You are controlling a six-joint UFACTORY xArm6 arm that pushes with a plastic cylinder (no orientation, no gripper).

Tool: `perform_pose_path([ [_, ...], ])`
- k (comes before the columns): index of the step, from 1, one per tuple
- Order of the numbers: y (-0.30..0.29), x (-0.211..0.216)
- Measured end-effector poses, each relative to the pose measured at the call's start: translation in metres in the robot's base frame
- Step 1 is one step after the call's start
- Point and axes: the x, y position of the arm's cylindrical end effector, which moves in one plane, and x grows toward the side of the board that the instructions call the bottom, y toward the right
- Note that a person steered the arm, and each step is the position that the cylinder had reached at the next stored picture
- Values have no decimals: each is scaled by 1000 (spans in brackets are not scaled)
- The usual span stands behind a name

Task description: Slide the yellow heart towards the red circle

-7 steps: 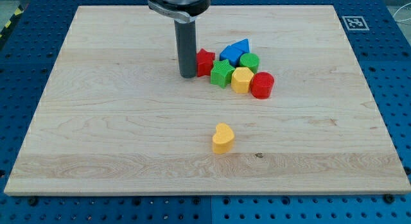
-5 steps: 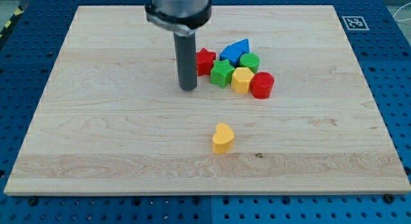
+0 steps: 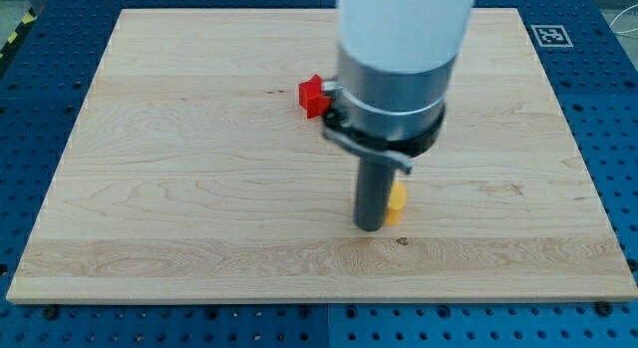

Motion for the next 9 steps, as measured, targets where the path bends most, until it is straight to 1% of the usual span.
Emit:
perform_pose_path([
  [2,70,-14],
  [3,95,-24],
  [4,95,-31],
  [5,86,-17],
  [6,62,-23],
  [7,63,-45],
  [9,100,-83],
])
